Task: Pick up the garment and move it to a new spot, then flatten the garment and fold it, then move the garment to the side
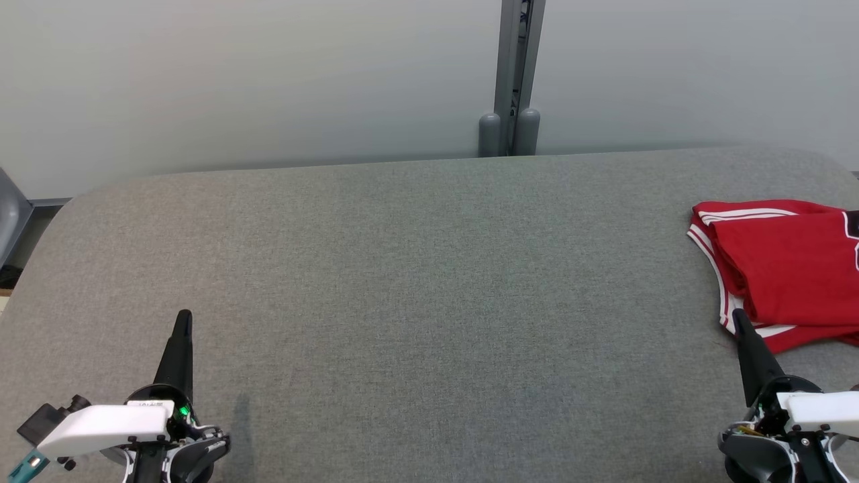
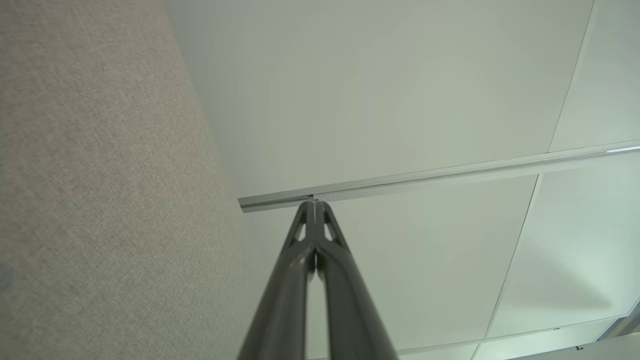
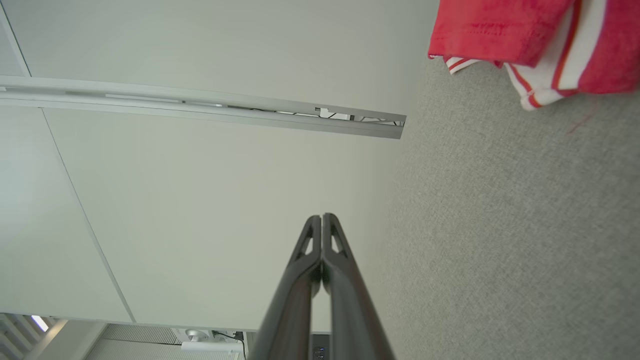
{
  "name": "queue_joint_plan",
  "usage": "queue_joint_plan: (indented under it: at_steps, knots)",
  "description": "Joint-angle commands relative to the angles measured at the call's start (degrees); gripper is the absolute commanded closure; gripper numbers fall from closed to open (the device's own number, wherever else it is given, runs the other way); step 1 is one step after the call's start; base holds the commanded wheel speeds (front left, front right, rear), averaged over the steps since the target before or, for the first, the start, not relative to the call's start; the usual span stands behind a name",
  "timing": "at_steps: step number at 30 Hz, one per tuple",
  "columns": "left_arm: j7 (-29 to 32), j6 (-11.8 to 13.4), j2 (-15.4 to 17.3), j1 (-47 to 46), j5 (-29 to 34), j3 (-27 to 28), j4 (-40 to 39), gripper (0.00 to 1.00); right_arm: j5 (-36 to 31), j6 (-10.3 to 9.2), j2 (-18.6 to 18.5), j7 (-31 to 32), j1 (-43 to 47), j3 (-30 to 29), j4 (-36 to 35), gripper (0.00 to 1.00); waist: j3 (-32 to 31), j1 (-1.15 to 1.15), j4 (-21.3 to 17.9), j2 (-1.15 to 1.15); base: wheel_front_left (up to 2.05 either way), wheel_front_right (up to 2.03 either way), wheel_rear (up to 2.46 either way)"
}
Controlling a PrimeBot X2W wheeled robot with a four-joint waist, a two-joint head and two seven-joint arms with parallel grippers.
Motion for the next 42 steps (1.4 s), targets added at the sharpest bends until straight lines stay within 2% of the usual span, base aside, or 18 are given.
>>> queue_joint_plan:
  at_steps: [1,12,42]
  knots:
    - [0.2,-0.5,0.3,-1.2,-1.0,0.4,-0.4,1.0,1.3,0.02,-0.5,0.5,-0.8,-0.3,-0.3,1.0,0.0,0.0,0.0,0.0,0.0,0.0,0.0]
    - [1.3,-1.2,0.3,-1.4,-4.7,1.2,-0.6,1.0,5.5,0.02,-0.6,1.6,-0.8,-0.7,-0.5,1.0,-0.1,0.0,0.0,0.0,0.0,0.0,0.0]
    - [1.4,-1.2,0.3,-1.3,-4.7,1.2,-0.6,1.0,5.4,0.02,-0.6,1.6,-0.8,-0.7,-0.5,1.0,-0.1,0.0,0.0,0.0,0.0,0.0,0.0]
